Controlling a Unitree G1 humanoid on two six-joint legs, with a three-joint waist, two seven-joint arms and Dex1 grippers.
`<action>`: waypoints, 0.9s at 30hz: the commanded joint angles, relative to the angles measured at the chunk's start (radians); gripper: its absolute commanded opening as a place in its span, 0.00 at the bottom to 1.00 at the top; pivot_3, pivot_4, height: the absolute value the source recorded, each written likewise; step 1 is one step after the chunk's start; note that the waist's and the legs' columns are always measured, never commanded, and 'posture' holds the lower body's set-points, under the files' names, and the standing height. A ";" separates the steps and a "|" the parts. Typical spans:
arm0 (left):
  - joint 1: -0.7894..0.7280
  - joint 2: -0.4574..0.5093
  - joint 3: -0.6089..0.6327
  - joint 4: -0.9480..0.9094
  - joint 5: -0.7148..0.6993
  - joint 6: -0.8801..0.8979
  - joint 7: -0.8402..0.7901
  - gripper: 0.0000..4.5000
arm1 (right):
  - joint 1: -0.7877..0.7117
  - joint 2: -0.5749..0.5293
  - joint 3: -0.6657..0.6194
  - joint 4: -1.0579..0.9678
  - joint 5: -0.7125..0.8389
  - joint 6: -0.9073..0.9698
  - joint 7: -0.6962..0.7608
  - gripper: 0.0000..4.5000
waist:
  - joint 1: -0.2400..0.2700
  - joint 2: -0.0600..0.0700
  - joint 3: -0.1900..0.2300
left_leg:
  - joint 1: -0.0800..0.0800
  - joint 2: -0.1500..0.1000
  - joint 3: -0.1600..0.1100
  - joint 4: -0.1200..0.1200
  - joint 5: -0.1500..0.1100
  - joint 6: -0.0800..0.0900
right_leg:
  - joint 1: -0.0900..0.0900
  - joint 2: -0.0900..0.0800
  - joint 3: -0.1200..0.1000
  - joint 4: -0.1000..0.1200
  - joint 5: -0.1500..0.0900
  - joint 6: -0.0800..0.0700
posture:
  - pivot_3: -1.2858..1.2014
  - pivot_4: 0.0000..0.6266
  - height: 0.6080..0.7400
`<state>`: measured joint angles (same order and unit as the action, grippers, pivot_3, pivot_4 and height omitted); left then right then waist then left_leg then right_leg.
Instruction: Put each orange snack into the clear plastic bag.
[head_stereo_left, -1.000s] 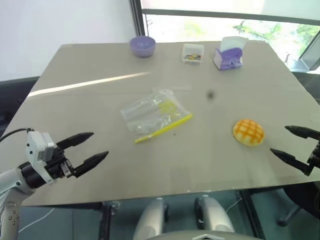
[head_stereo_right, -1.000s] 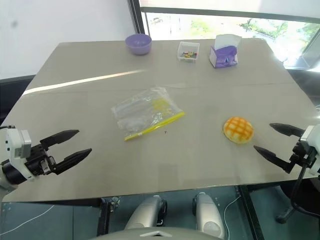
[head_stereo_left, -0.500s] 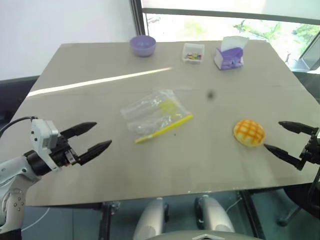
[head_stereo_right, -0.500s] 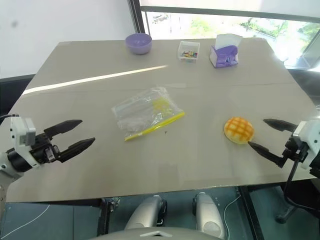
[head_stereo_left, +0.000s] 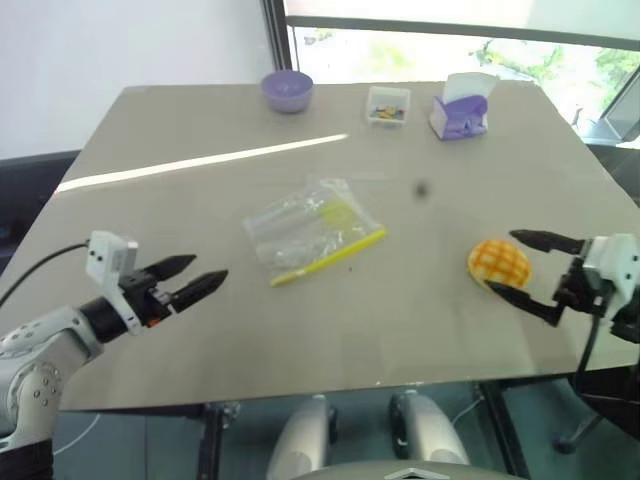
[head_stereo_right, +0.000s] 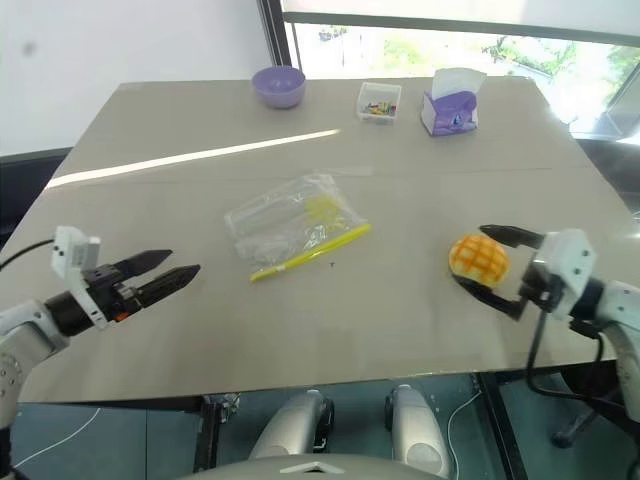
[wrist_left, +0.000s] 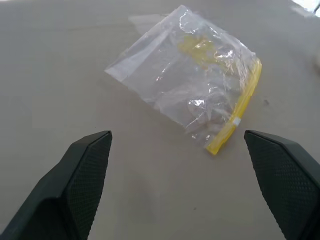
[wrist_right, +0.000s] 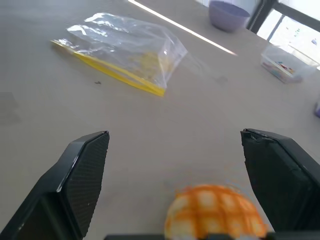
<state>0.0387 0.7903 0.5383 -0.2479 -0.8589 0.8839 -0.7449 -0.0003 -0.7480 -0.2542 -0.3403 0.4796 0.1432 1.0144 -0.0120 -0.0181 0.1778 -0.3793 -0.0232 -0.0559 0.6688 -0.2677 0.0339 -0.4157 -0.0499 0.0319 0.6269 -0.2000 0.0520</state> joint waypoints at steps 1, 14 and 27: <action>-0.070 -0.016 0.036 0.038 -0.147 0.197 0.114 1.00 | -0.061 0.019 0.075 -0.061 -0.013 -0.006 -0.014 1.00 | -0.001 0.000 0.000 | 0.000 0.000 -0.001 0.000 0.000 0.000 | 0.000 0.001 -0.001 0.000 0.001 0.002 | 0.52 0.24 1.00; -0.354 -0.237 0.051 0.283 -0.318 0.504 0.538 1.00 | -0.230 0.141 0.290 -0.024 -0.087 -0.054 -0.005 1.00 | 0.009 0.000 0.000 | -0.002 -0.007 -0.009 0.000 0.002 -0.005 | 0.000 -0.004 -0.007 0.001 0.002 0.000 | 0.52 0.24 1.00; -0.568 -0.372 -0.022 0.524 -0.245 0.520 0.612 0.94 | -0.140 0.128 0.247 0.002 -0.095 -0.137 -0.001 1.00 | 0.028 0.001 -0.002 | -0.002 -0.009 -0.009 0.000 0.003 -0.008 | 0.001 -0.004 -0.007 0.001 0.002 0.000 | 0.52 0.24 1.00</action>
<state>-0.5357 0.4350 0.5497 0.2427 -1.1223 1.3827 -0.1404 -0.1452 -0.6168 0.0221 -0.3290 0.3799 0.0307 1.0166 0.0159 -0.0170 0.1757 -0.3809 -0.0322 -0.0654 0.6686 -0.2642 0.0260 -0.4146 -0.0538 0.0246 0.6283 -0.1982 0.0525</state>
